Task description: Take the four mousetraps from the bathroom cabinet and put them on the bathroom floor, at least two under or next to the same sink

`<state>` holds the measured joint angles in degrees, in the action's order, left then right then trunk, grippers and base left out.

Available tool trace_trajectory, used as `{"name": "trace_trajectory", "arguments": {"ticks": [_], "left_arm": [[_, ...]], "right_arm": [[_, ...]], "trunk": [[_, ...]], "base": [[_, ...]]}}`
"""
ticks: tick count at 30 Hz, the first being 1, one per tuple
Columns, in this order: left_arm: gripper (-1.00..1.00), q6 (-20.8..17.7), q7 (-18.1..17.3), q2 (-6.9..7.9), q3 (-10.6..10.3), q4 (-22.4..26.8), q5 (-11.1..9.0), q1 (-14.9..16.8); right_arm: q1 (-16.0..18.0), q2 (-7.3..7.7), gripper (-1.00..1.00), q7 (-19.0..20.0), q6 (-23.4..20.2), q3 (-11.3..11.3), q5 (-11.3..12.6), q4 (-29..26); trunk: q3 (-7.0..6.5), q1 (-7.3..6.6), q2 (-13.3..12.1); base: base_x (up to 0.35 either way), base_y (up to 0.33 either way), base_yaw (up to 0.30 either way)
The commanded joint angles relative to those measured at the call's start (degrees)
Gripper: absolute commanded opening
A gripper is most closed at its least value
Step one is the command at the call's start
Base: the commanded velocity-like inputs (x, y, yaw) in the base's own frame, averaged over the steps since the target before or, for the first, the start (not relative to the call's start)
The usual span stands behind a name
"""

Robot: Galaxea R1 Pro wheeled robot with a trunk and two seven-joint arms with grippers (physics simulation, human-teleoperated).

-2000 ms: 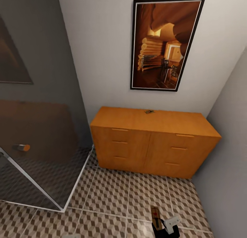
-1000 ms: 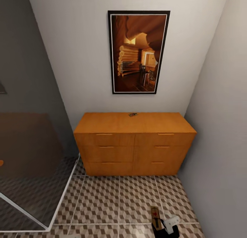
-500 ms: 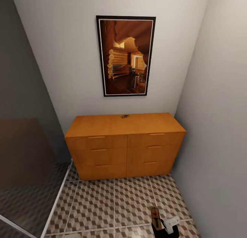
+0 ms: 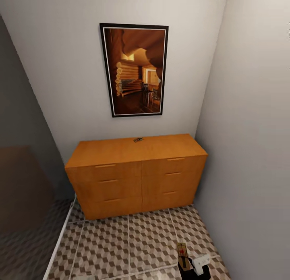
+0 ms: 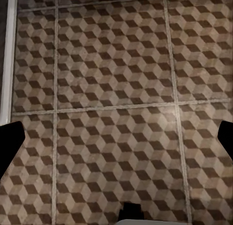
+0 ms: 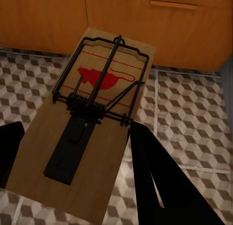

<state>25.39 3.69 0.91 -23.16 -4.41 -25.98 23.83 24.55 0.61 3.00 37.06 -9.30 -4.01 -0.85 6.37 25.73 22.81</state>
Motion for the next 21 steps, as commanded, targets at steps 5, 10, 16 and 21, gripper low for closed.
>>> {"name": "trace_trajectory", "arguments": {"ticks": [5,10,16,21], "left_arm": [[1.0,0.27,0.12,-0.03,-0.48,-0.16,-0.21,0.07],[1.0,0.27,0.14,-0.03,-0.48,-0.16,-0.21,0.07],[1.0,0.28,0.12,-0.03,-0.48,-0.16,-0.21,0.07],[1.0,0.3,0.1,-0.03,-0.48,-0.16,-0.21,0.07]], "right_arm": [[0.06,0.04,-1.0,0.04,0.17,0.16,-0.21,0.06],[0.06,0.03,-1.0,0.26,0.14,0.16,-0.21,0.06],[0.06,0.09,-1.0,0.33,0.12,0.16,-0.21,0.06],[0.06,0.1,-1.0,0.05,0.05,0.16,-0.21,0.06]], "trunk": [[-0.01,0.05,0.11],[-0.03,0.05,0.11],[-0.03,0.05,0.11],[-0.03,0.05,0.11]], "base": [[0.164,0.125,-0.064],[0.044,0.029,-0.01],[0.004,0.003,-0.001],[0.0,0.0,0.0]]}}
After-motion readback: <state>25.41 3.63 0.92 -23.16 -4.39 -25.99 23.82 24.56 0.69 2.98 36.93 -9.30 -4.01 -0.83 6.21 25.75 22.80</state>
